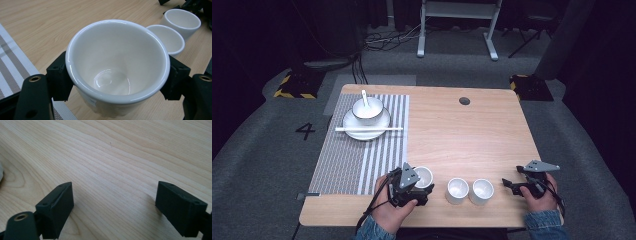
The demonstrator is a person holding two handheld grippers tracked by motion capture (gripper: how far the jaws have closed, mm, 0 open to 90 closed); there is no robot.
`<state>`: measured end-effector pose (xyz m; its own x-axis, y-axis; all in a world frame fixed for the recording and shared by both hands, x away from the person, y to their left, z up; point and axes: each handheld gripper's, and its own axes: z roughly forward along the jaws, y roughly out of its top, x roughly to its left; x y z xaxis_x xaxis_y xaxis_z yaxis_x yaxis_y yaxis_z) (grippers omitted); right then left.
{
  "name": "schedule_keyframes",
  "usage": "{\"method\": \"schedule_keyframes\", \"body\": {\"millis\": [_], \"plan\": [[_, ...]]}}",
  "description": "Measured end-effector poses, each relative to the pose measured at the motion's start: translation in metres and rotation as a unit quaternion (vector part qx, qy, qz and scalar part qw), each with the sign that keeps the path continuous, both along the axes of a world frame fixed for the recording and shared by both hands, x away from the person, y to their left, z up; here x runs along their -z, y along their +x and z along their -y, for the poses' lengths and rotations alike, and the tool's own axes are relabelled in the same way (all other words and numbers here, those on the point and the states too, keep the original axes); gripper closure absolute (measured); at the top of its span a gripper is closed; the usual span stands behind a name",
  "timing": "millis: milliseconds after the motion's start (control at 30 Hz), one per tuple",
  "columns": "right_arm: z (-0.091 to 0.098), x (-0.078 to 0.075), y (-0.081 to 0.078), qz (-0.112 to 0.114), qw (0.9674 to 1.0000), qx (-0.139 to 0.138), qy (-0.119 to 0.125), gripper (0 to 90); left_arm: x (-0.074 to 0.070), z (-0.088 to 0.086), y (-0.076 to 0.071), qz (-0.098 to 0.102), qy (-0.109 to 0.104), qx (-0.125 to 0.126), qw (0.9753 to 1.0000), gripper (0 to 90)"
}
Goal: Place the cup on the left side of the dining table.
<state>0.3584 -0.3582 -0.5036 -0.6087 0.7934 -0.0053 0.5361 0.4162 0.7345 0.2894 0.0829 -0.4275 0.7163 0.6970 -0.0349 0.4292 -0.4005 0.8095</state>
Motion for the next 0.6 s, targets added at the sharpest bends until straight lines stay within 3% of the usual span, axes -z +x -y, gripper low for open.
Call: {"method": "schedule_keyframes", "body": {"millis": [233, 600], "plan": [[0.000, 0.000, 0.000, 0.000, 1.0000, 0.000, 0.000, 15.0, -0.008, -0.003, 0.001, 0.006, 0.000, 0.003, 1.0000, 26.3], [0.000, 0.000, 0.000, 0.001, 1.0000, 0.000, 0.000, 15.1, -0.012, -0.013, 0.014, 0.002, 0.001, -0.014, 0.9999, 26.3]]}}
